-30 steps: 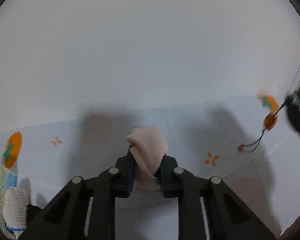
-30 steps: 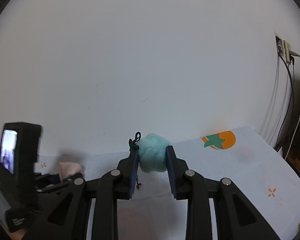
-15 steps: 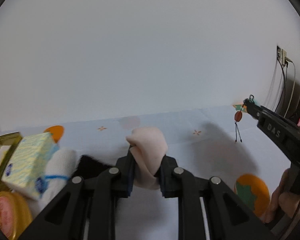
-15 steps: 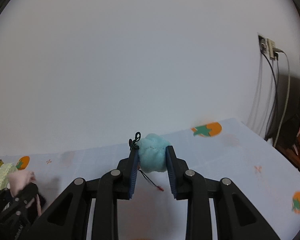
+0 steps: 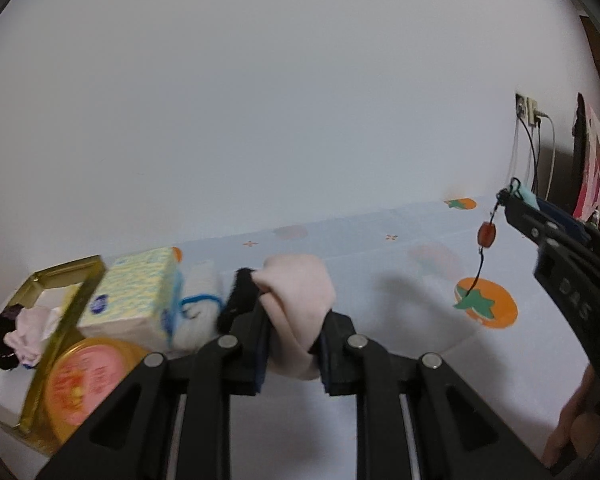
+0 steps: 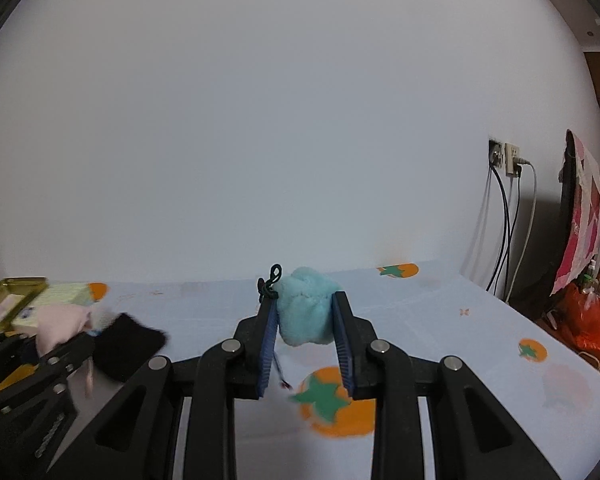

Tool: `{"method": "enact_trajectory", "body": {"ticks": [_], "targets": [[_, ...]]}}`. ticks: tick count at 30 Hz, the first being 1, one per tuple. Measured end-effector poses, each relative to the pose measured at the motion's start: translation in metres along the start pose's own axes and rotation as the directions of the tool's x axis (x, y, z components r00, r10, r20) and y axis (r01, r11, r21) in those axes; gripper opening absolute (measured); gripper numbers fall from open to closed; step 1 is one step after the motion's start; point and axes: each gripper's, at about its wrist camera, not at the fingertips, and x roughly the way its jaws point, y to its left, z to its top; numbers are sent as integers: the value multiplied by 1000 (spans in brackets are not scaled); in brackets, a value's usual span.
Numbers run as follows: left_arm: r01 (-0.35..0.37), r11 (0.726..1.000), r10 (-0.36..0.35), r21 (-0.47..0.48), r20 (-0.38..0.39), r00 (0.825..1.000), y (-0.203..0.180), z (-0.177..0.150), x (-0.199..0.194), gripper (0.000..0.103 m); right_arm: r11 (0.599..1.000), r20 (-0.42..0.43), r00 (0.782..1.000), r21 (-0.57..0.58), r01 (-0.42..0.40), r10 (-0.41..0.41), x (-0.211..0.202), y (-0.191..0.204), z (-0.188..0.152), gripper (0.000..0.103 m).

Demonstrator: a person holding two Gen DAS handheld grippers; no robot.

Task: Organize soft objects
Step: 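Carry the pink bow and blue ball over the gold tray with both grippers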

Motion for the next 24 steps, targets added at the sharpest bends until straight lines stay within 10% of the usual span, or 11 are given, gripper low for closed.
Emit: {"method": "enact_trajectory", "body": {"ticks": [24], "targets": [[-54,993,65,-108,109,992,136,-34,-101,18,977,46,976,4,-214,214,-102,149,-14,30]]}}
